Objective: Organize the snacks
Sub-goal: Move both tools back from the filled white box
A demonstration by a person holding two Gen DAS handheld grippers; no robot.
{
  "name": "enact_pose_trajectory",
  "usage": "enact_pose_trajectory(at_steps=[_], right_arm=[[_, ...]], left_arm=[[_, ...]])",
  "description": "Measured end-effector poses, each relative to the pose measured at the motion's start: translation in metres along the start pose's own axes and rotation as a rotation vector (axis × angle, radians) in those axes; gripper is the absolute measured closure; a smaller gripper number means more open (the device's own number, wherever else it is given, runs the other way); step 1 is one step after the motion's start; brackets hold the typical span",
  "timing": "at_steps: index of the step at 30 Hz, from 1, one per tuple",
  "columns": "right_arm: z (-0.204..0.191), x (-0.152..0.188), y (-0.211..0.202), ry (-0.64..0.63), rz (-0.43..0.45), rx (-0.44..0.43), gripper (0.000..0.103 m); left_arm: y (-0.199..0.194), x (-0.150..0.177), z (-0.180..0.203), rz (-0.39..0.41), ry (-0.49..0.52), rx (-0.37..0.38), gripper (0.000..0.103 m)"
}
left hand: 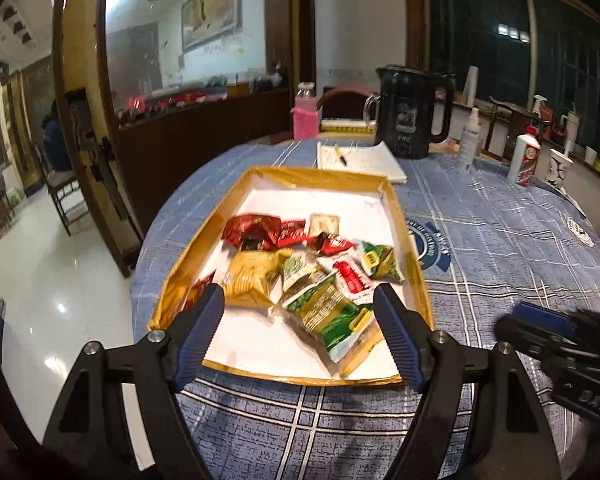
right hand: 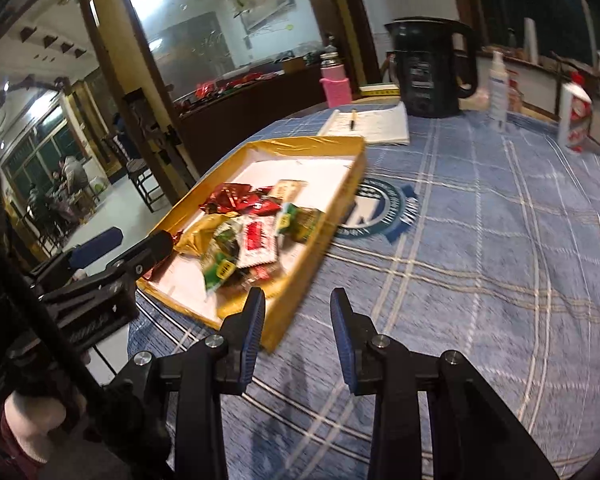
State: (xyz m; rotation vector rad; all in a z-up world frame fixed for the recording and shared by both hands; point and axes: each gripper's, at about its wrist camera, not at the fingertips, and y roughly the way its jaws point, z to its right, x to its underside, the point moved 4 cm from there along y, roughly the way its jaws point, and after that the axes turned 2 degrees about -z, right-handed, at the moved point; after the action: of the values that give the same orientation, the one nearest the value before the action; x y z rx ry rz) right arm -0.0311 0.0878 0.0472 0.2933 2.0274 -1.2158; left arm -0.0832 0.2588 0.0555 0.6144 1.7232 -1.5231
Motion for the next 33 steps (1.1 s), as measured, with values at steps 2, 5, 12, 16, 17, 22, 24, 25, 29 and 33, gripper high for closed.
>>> enact_pose_trajectory(at_steps=[2, 5, 12, 16, 17, 22, 24, 25, 29, 33], right_arm=[[0.012, 0.006, -0.005, 0.031, 0.005, 0.004, 0.069], [0.025, 0.012, -0.012, 0.064, 0.012, 0.005, 0.068], [0.044, 0.02, -0.016, 0.115, 0.015, -0.024, 0.068], [0.047, 0.022, -0.021, 0.116, 0.022, -0.031, 0.067], [0.047, 0.022, -0.022, 0.115, 0.023, -0.031, 0.066], [0.048, 0.024, -0.023, 0.115, 0.023, -0.031, 0.066], [0.045, 0.025, -0.022, 0.104, 0.019, -0.028, 0.066], [0.043, 0.025, -0.022, 0.097, 0.017, -0.024, 0.066], [0.036, 0.026, -0.023, 0.061, 0.013, 0.0, 0.064], [0.025, 0.028, -0.019, 0.024, 0.005, 0.019, 0.064]], left_arm=[[0.008, 0.0, -0.006, -0.023, -0.017, -0.027, 0.026], [0.024, 0.001, -0.015, -0.073, -0.018, -0.094, 0.026], [0.065, -0.001, -0.007, -0.149, 0.079, -0.233, 0.026], [0.088, -0.007, -0.002, -0.189, 0.121, -0.276, 0.026], [0.091, -0.009, 0.0, -0.193, 0.123, -0.268, 0.026], [0.108, -0.014, 0.016, -0.212, 0.191, -0.252, 0.026], [0.111, -0.017, 0.018, -0.217, 0.2, -0.251, 0.026], [0.11, -0.019, 0.017, -0.218, 0.197, -0.246, 0.026], [0.079, -0.022, 0.014, -0.143, 0.134, -0.176, 0.026], [0.03, -0.018, 0.014, -0.006, 0.097, -0.104, 0.026]])
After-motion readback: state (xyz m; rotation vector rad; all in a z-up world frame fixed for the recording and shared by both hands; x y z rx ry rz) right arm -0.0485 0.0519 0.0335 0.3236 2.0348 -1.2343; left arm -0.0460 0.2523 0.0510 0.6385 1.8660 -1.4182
